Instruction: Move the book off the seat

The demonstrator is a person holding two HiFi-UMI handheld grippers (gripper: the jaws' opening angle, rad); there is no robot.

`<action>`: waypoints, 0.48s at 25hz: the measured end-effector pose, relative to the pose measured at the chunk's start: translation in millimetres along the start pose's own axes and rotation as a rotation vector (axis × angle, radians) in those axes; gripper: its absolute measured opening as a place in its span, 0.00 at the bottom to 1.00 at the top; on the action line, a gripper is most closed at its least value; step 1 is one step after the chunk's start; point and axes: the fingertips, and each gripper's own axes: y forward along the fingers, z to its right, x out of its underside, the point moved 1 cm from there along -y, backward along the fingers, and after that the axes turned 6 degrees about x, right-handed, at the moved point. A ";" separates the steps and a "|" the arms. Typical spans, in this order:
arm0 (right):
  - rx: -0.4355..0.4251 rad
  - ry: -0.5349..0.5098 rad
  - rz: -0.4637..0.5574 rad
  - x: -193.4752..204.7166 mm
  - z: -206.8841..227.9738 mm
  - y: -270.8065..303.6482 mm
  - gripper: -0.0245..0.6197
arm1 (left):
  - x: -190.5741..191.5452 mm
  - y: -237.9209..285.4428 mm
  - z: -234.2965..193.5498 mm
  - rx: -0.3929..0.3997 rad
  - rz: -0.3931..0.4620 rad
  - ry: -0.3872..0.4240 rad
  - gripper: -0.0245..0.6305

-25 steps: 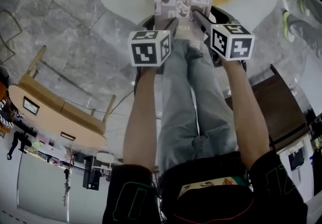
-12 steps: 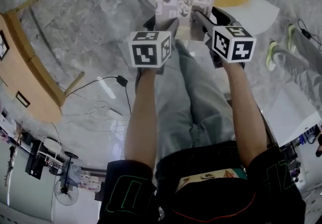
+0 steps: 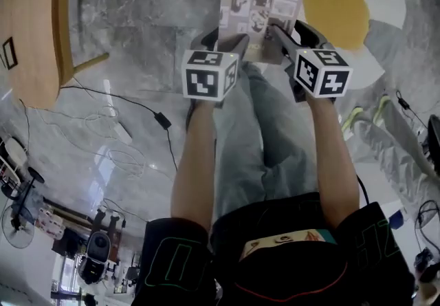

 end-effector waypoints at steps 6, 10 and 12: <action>-0.076 -0.177 -0.099 -1.0 -107.2 46.0 0.39 | 35.0 -66.6 -83.6 -0.069 0.042 -0.121 0.45; -0.112 -0.201 -0.131 -6.8 -154.0 60.2 0.39 | 39.8 -103.4 -114.9 -0.107 0.055 -0.160 0.45; -0.130 -0.223 -0.137 -19.7 -192.9 74.7 0.39 | 37.2 -130.6 -146.1 -0.122 0.074 -0.186 0.45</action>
